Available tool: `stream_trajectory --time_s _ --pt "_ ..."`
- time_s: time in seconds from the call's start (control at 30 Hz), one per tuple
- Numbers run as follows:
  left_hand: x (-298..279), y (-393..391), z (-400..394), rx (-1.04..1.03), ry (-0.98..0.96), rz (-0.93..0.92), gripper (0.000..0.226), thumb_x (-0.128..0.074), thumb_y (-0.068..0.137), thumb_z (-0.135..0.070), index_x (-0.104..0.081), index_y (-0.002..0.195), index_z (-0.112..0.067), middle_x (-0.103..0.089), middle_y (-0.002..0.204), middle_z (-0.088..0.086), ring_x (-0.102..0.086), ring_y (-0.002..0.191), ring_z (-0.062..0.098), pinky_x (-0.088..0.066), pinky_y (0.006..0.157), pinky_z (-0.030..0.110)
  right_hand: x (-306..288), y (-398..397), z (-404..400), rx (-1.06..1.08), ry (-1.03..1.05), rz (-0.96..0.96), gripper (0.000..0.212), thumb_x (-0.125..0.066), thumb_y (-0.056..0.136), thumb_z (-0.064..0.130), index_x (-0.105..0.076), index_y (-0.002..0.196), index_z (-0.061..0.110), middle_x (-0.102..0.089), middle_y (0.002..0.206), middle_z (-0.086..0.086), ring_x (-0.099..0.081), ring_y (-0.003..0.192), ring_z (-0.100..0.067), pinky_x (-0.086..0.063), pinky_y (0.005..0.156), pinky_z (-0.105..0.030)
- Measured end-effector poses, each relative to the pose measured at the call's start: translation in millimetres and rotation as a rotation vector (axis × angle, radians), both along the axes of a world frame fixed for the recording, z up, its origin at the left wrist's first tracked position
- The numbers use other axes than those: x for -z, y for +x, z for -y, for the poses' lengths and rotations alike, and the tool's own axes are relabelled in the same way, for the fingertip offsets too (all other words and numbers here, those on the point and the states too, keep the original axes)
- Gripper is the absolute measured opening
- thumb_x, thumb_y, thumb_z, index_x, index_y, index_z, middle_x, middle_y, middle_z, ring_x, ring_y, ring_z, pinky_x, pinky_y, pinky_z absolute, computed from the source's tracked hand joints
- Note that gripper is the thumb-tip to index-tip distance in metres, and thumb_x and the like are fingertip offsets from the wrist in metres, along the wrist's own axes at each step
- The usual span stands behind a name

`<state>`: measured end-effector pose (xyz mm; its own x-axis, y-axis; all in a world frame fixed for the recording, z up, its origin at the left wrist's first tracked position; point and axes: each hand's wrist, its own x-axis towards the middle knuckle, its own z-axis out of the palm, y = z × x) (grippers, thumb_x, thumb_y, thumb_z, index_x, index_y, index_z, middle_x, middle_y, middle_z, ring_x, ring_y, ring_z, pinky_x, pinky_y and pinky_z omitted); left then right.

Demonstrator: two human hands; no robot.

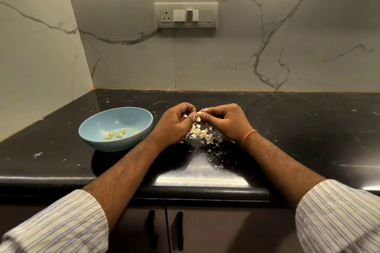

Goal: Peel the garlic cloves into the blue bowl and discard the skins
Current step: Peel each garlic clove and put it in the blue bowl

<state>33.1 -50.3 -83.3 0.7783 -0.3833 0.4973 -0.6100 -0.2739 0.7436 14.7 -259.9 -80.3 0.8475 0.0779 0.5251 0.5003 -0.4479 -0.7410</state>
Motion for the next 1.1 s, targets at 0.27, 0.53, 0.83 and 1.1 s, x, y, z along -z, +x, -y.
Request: stream_trajectory --time_s 0.27,0.53,0.83,1.1 --pt "-1 -4 2 -0.069 -0.118 0.043 0.009 -0.068 0.103 -0.017 -0.070 0.107 -0.009 -0.068 0.071 -0.009 -0.059 0.050 0.007 -0.049 0.049 0.021 0 -3 -2 0.100 0.007 0.163 0.019 -0.085 0.088 0.022 -0.084 0.106 0.014 -0.082 0.093 0.004 -0.078 0.085 -0.004 -0.065 0.082 -0.031" --pt "-2 -6 -1 -0.074 -0.106 0.019 0.018 -0.076 0.097 -0.021 -0.076 0.114 -0.013 -0.076 0.083 -0.003 -0.068 0.057 0.008 -0.058 0.050 0.027 -4 -5 1 -0.047 0.066 0.057 0.028 -0.090 0.081 0.024 -0.082 0.107 0.018 -0.081 0.097 0.005 -0.078 0.090 -0.013 -0.064 0.084 -0.030" --pt "-2 -4 -3 -0.050 -0.124 -0.029 0.020 -0.079 0.094 -0.021 -0.077 0.112 -0.011 -0.078 0.085 -0.001 -0.071 0.065 0.013 -0.059 0.053 0.029 -9 -6 4 -0.223 0.293 -0.098 0.033 -0.080 0.087 -0.002 -0.075 0.119 0.000 -0.080 0.108 -0.012 -0.077 0.094 -0.015 -0.060 0.073 -0.022" --pt "-3 -9 -2 -0.068 -0.086 0.017 0.014 -0.082 0.092 -0.025 -0.081 0.104 -0.018 -0.079 0.078 -0.006 -0.073 0.065 0.014 -0.061 0.060 0.027 -8 -5 4 -0.213 0.280 -0.083 0.034 -0.082 0.086 0.000 -0.075 0.119 0.004 -0.080 0.105 -0.011 -0.078 0.096 -0.021 -0.062 0.078 -0.028"
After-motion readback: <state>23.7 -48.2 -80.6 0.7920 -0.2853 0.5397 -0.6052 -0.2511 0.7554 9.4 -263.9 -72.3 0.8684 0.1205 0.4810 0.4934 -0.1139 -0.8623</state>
